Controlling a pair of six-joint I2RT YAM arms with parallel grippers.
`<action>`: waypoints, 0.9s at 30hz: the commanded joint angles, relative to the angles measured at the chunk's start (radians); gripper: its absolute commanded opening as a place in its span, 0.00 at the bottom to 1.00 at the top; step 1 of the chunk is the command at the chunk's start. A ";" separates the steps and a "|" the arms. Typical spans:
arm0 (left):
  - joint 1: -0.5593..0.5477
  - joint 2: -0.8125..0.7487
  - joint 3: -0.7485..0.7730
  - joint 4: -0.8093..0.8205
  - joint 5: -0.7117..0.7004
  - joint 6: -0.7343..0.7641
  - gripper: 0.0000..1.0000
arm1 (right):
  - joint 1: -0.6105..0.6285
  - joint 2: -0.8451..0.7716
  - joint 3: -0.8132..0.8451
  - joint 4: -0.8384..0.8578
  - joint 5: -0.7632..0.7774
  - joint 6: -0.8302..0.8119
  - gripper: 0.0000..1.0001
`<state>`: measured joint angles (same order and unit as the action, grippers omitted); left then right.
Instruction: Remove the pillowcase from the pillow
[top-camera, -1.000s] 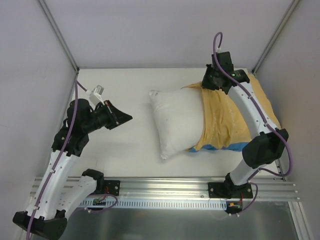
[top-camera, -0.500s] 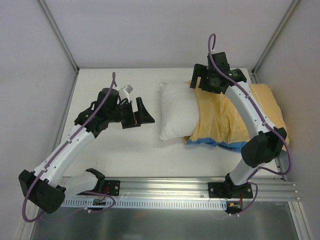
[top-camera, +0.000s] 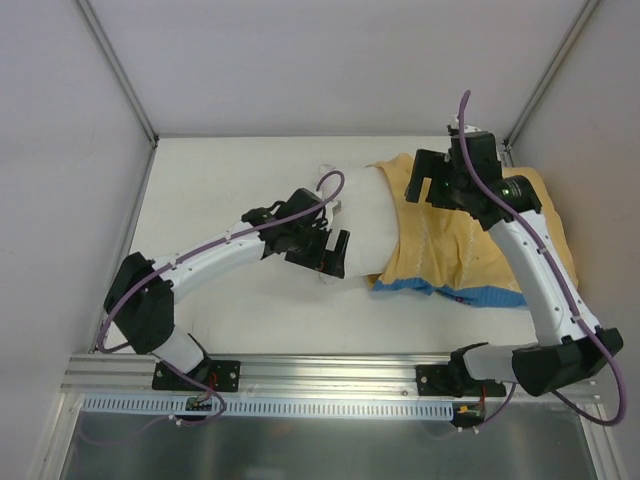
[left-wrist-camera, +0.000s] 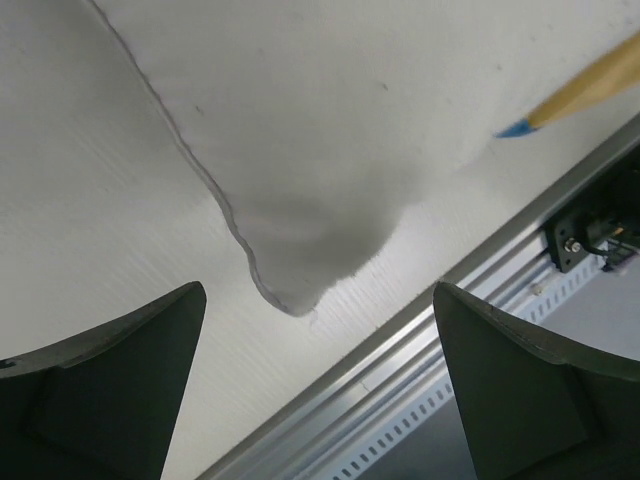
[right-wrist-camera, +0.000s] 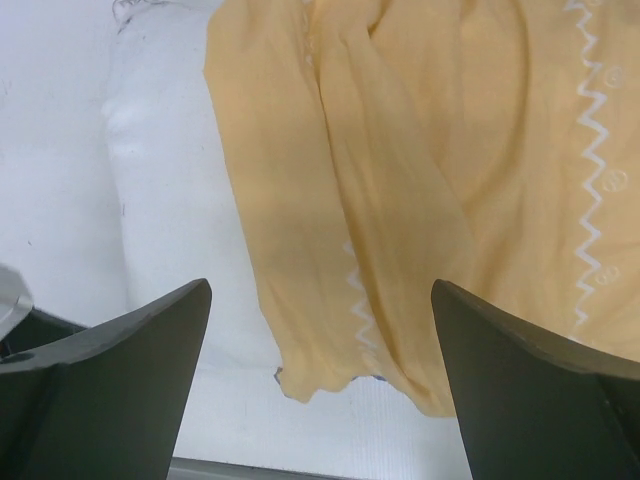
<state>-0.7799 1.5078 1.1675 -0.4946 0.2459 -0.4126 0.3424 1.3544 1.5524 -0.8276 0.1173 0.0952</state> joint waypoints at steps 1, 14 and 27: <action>-0.002 0.073 0.083 0.016 -0.082 0.086 0.99 | -0.011 -0.089 -0.060 -0.030 0.012 -0.034 0.96; -0.035 0.347 0.291 0.036 0.026 0.089 0.38 | -0.031 -0.320 -0.321 -0.126 0.094 -0.068 0.96; 0.100 -0.046 0.172 0.080 0.128 -0.124 0.00 | -0.051 -0.436 -0.353 -0.189 0.220 -0.087 0.96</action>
<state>-0.7250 1.5925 1.3384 -0.4671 0.3065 -0.4763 0.3016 0.9230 1.1763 -0.9939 0.2916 0.0250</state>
